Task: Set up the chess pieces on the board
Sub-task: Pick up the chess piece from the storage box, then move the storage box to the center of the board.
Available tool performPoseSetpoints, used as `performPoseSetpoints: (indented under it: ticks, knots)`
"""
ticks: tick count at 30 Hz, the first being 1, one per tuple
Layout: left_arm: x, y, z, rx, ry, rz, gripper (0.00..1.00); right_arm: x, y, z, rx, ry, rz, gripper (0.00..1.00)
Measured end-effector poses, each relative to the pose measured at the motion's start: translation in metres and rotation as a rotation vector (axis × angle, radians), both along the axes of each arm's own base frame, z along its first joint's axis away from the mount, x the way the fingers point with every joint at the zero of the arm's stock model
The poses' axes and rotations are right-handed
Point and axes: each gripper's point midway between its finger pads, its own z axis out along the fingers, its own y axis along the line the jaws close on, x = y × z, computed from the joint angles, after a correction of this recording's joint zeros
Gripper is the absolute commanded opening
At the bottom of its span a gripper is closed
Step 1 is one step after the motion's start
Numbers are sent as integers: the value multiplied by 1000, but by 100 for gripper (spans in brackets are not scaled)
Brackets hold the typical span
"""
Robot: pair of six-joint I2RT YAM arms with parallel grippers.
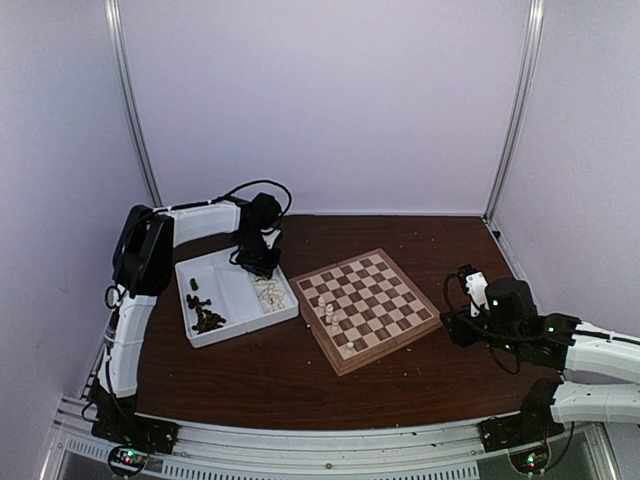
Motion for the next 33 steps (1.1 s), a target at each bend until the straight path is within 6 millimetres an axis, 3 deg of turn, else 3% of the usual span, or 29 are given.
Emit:
performPoseSetpoints:
  ticks: [3, 11, 23, 33]
  knots:
    - [-8, 0, 1, -29, -3, 4, 10, 0, 0, 0, 0, 0, 0, 54]
    - [-58, -2, 26, -168, -13, -13, 6, -1, 2, -2, -1, 8, 11, 54]
    - [-97, -12, 45, -300, -90, -62, 7, -1, 4, -1, 8, 7, 22, 54]
    - [-158, -55, 96, -473, -346, -269, 6, -1, 5, -2, 6, 10, 26, 54]
